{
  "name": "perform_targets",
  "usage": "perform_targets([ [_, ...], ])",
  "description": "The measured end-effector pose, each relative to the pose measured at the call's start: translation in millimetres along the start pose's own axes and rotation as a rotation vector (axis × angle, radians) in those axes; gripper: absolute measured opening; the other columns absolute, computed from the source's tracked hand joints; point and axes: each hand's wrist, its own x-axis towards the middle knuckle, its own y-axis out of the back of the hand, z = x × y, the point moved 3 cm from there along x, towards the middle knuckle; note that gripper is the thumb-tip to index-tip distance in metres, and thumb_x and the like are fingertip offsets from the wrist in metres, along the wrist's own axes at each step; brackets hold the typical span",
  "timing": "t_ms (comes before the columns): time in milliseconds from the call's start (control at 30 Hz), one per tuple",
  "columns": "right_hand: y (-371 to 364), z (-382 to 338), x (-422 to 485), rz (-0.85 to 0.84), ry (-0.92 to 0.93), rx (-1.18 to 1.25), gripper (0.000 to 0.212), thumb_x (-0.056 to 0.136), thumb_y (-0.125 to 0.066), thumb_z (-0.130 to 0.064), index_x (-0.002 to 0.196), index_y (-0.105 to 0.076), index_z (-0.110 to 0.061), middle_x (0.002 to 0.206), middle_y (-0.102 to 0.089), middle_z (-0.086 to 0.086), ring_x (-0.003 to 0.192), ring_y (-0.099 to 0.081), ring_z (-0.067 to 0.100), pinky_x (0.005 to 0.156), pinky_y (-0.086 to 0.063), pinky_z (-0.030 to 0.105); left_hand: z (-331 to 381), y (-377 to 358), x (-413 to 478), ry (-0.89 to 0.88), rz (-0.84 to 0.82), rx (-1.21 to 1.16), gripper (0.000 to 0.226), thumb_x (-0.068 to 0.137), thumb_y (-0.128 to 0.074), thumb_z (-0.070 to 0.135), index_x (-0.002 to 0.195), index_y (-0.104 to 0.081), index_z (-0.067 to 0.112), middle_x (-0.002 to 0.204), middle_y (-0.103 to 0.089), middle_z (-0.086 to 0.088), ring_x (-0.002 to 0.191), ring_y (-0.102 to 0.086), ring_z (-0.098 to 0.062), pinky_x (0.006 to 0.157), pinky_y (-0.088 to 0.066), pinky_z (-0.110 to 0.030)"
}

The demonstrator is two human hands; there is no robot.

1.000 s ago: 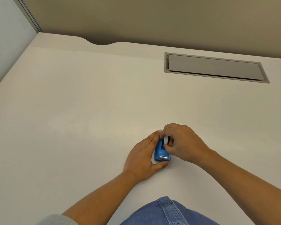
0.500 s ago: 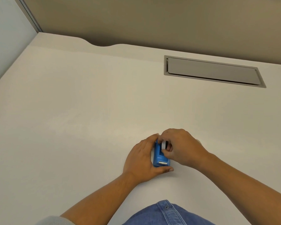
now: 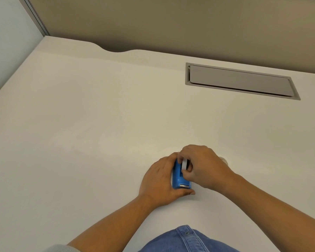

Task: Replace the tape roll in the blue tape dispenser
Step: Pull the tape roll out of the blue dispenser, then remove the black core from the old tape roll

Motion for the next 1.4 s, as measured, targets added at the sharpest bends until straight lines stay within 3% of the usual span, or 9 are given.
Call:
perform_targets([
  [167,26.9,-13.7,7.5,0.087,0.036,0.154,0.017,0.073,-0.067,-0.016,0.086,-0.066,-0.026,0.08,-0.061,-0.016,0.063,-0.051,-0.004,0.064,-0.044,0.016,-1.5,-0.4,1.6,0.013,-0.048,0.033,0.09,0.05,-0.056,0.092,0.121,-0.037,0.04,0.1,-0.044,0.029,0.089,-0.044,0.005,0.078,-0.039,-0.016],
  [333,25.4,-17.5,2.4,0.057,0.011,0.155,0.018,0.074,-0.067,-0.014,0.088,-0.067,-0.026,0.085,-0.063,-0.014,0.065,-0.051,-0.002,0.065,-0.044,0.016,-0.4,3.3,0.5,0.018,-0.053,0.011,0.094,0.046,-0.058,0.093,0.123,-0.034,0.045,0.1,-0.041,0.04,0.093,-0.043,0.012,0.082,-0.039,-0.013],
  [433,20.6,-15.4,-10.8,0.035,-0.044,0.168,0.022,0.073,-0.066,-0.011,0.088,-0.067,-0.027,0.083,-0.062,-0.015,0.066,-0.054,0.001,0.066,-0.052,0.024,1.3,8.6,-3.2,0.017,-0.094,-0.063,0.113,0.041,-0.065,0.091,0.137,-0.02,0.053,0.122,-0.034,0.05,0.111,-0.036,0.022,0.092,-0.03,-0.008],
  [500,21.6,-14.1,-20.9,0.046,-0.072,0.176,0.025,0.072,-0.067,-0.011,0.085,-0.064,-0.032,0.079,-0.059,-0.017,0.066,-0.056,0.004,0.067,-0.056,0.029,2.0,13.4,-5.2,0.061,-0.152,-0.167,0.12,0.045,-0.07,0.085,0.144,-0.01,0.053,0.146,-0.027,0.036,0.13,-0.031,0.011,0.106,-0.029,-0.02],
  [600,25.9,-12.7,-38.0,0.081,-0.088,0.202,0.028,0.073,-0.07,-0.016,0.079,-0.057,-0.04,0.079,-0.06,-0.017,0.066,-0.06,0.007,0.064,-0.057,0.032,9.0,30.1,-11.3,0.17,-0.131,-0.33,0.101,0.062,-0.058,0.084,0.146,-0.013,0.049,0.156,-0.017,0.025,0.14,-0.018,0.004,0.113,-0.019,-0.026],
  [767,25.8,-23.5,-70.0,0.101,-0.062,0.274,0.019,0.075,-0.069,-0.021,0.084,-0.06,-0.035,0.08,-0.061,-0.014,0.065,-0.06,0.007,0.067,-0.054,0.026,46.8,55.2,-36.5,0.256,-0.132,-0.499,0.049,0.075,-0.062,0.069,0.117,-0.058,0.044,0.123,-0.065,0.017,0.11,-0.06,0.002,0.095,-0.048,-0.024],
  [1000,25.7,-41.9,-104.0,0.091,-0.022,0.352,0.029,0.067,-0.065,-0.019,0.088,-0.062,-0.039,0.088,-0.064,-0.013,0.068,-0.061,0.01,0.063,-0.053,0.022,87.6,65.1,-72.2,0.282,-0.227,-0.757,0.024,0.078,-0.077,0.036,0.101,-0.073,0.032,0.096,-0.077,0.005,0.087,-0.073,-0.015,0.08,-0.056,-0.023],
  [1200,21.0,-48.5,-120.3,0.134,-0.006,0.451,0.048,0.069,-0.068,-0.027,0.113,-0.062,-0.047,0.106,-0.065,-0.019,0.071,-0.065,0.012,0.064,-0.056,0.022,93.8,69.8,-90.8,0.396,-0.123,-0.871,0.032,0.069,-0.082,0.029,0.099,-0.076,0.019,0.089,-0.078,-0.005,0.076,-0.073,-0.018,0.059,-0.053,-0.024],
  [1400,21.1,-50.5,-138.2,0.222,-0.03,0.576,0.058,0.07,-0.081,-0.038,0.12,-0.057,-0.054,0.117,-0.062,-0.025,0.074,-0.068,0.012,0.059,-0.055,0.015,103.0,78.5,-103.9,0.42,-0.122,-0.961,0.045,0.063,-0.08,0.032,0.104,-0.074,0.015,0.094,-0.078,-0.007,0.078,-0.072,-0.018,0.063,-0.056,-0.025],
])
